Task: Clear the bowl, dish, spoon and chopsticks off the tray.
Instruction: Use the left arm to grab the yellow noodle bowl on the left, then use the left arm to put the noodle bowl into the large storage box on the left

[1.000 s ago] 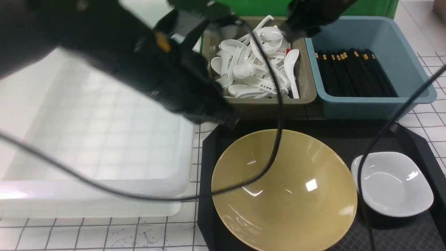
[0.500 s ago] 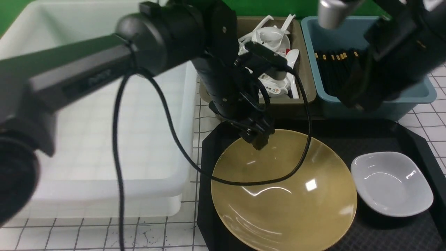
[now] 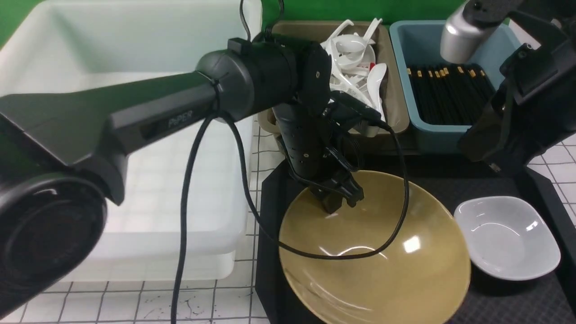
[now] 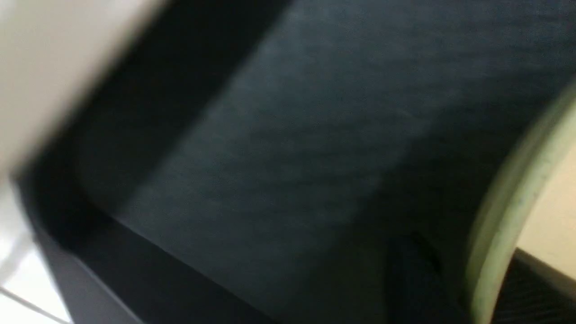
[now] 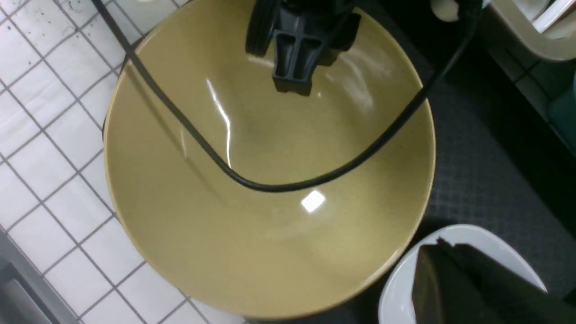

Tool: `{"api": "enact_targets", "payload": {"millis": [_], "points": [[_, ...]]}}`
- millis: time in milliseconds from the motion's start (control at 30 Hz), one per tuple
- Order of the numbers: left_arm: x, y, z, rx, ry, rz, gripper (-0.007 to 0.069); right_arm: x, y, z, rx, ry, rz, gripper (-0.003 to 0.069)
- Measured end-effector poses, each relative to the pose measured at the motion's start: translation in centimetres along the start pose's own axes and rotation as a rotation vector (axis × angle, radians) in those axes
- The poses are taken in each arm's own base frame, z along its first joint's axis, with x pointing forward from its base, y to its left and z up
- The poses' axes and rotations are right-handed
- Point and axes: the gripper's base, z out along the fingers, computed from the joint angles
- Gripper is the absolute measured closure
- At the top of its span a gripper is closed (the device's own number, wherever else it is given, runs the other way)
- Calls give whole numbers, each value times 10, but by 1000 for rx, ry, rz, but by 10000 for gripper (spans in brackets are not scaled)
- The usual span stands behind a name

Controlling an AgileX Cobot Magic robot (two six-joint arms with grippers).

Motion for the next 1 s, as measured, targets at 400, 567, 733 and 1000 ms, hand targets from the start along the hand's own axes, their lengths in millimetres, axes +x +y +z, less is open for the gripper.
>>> {"api": "enact_targets", "payload": {"millis": [400, 567, 733, 1000], "points": [[23, 12, -129, 11, -290, -135, 616, -41, 45, -48, -48, -209, -181, 622], [79, 45, -218, -32, -455, -296, 616, -76, 88, -56, -107, -291, -355, 620], [157, 82, -283, -199, -555, -510, 616, -103, 118, -43, -140, -303, -461, 618], [264, 142, -265, -305, -486, -931, 616, -121, 127, -15, -145, -264, -515, 615]]}}
